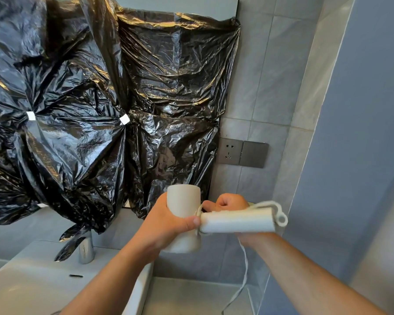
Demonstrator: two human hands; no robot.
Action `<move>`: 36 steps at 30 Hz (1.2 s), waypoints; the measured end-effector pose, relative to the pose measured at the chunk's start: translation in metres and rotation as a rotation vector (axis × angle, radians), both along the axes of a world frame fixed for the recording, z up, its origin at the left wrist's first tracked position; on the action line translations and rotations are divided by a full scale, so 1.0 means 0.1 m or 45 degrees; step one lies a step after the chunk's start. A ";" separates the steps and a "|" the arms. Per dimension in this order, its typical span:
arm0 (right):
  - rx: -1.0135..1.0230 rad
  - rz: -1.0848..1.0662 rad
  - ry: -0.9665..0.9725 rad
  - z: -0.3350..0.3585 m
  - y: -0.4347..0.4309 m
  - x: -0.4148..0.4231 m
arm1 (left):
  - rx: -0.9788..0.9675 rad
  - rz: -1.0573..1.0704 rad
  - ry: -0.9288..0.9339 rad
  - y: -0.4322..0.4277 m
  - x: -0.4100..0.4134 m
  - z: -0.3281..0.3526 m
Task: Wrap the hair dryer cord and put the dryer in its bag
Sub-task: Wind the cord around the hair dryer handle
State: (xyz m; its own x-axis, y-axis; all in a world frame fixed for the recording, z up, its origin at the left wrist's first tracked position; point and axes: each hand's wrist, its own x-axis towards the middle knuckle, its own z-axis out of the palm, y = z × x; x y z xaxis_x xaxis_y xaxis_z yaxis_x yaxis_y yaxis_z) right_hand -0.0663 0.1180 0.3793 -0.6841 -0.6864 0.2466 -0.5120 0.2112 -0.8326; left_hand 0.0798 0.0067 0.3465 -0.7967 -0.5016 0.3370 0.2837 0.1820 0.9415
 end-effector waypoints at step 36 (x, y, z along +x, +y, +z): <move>0.663 0.498 0.717 0.08 0.16 0.37 | -0.766 0.680 -0.337 -0.11 0.06 0.01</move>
State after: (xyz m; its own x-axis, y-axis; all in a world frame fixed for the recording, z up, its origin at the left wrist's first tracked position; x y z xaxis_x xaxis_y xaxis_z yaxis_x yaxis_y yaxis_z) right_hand -0.0295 0.1341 0.3869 -0.2452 -0.9672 0.0666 -0.9352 0.2179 -0.2790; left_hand 0.0861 -0.0039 0.3475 -0.5939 -0.6280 0.5029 -0.1989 0.7202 0.6646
